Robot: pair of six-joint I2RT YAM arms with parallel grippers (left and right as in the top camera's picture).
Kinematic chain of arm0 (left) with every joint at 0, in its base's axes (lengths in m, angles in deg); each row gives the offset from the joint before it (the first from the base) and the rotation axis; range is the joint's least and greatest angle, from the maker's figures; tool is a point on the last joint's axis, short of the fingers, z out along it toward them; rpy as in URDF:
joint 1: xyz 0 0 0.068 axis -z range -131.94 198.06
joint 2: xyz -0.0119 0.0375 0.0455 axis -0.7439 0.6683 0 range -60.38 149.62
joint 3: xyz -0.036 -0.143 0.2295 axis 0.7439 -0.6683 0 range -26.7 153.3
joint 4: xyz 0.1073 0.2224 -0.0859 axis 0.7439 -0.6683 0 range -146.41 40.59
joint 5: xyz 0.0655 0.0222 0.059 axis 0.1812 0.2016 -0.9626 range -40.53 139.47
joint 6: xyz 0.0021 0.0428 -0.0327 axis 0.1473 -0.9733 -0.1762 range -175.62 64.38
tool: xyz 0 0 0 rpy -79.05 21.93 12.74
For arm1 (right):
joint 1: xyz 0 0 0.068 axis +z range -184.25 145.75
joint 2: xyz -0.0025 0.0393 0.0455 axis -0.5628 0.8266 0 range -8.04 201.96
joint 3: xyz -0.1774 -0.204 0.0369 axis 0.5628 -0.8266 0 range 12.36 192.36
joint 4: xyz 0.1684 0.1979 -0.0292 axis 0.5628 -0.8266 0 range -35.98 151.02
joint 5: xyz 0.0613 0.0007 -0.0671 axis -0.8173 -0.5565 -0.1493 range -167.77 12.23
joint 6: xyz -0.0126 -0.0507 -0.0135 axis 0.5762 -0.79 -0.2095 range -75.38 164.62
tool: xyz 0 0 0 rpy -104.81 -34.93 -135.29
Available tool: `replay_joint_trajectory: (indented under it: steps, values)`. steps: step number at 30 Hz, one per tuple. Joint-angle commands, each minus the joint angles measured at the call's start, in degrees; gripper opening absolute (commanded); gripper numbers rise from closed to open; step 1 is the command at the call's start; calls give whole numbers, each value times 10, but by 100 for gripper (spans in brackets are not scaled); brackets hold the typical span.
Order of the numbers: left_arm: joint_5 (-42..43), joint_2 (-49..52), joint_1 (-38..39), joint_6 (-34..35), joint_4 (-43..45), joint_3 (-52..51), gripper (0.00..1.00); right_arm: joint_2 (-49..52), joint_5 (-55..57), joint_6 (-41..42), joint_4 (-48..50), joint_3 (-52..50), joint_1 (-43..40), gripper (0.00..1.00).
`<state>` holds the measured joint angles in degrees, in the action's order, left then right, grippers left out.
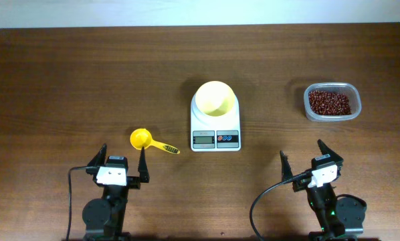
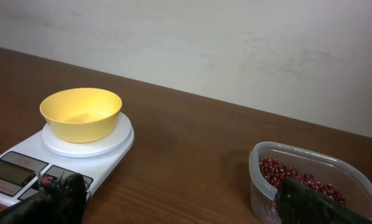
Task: Scoop item into bowl and weigh 50g on scale
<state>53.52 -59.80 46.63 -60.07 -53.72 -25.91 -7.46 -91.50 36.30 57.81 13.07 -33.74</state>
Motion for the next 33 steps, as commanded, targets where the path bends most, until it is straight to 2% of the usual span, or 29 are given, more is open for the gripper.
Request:
replay_joint_trajectory:
  steps: [1, 14, 25, 33]
  values:
    - [0, -2, 3, 7, -2, -2, 99, -4, 3, 4, -2, -4, -2, 99]
    - [-24, -2, 3, 7, -4, -2, 99, -4, 3, 4, -2, -4, -2, 99]
    - [-22, -2, 3, 8, 38, 0, 99, -4, 3, 4, -2, -4, -2, 99]
    - [-13, -2, 3, 23, 37, 59, 99, -4, 3, 4, -2, -4, -2, 99]
